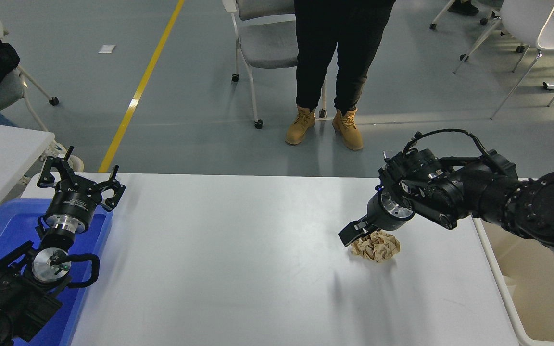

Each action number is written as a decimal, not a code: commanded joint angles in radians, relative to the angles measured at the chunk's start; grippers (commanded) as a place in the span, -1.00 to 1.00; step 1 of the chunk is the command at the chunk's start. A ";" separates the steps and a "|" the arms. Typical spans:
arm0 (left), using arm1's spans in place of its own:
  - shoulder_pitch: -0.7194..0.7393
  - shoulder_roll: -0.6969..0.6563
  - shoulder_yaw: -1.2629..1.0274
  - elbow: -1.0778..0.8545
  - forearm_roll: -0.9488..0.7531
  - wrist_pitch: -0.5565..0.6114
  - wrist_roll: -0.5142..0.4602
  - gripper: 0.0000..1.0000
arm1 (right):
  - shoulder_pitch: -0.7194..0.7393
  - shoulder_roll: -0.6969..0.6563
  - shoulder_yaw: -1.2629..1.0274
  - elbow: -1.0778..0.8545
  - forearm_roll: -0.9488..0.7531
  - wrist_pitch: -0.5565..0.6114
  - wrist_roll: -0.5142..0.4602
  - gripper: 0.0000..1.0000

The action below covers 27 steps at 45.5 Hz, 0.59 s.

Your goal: Clean the table surface

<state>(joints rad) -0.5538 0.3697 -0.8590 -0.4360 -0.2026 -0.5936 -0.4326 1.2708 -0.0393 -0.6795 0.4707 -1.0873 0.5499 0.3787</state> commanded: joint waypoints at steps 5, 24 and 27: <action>0.000 0.000 0.000 0.000 0.000 0.000 0.000 1.00 | -0.074 0.018 -0.018 -0.116 0.000 -0.038 0.000 0.95; 0.000 0.000 0.000 0.000 0.000 0.000 0.000 1.00 | -0.140 0.026 -0.017 -0.133 0.000 -0.054 0.000 0.95; 0.000 0.000 0.000 0.000 0.000 0.000 0.000 1.00 | -0.146 0.030 -0.017 -0.136 0.000 -0.067 0.000 0.95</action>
<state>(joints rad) -0.5538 0.3697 -0.8590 -0.4366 -0.2025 -0.5937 -0.4326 1.1612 -0.0183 -0.6956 0.3485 -1.0876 0.5084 0.3788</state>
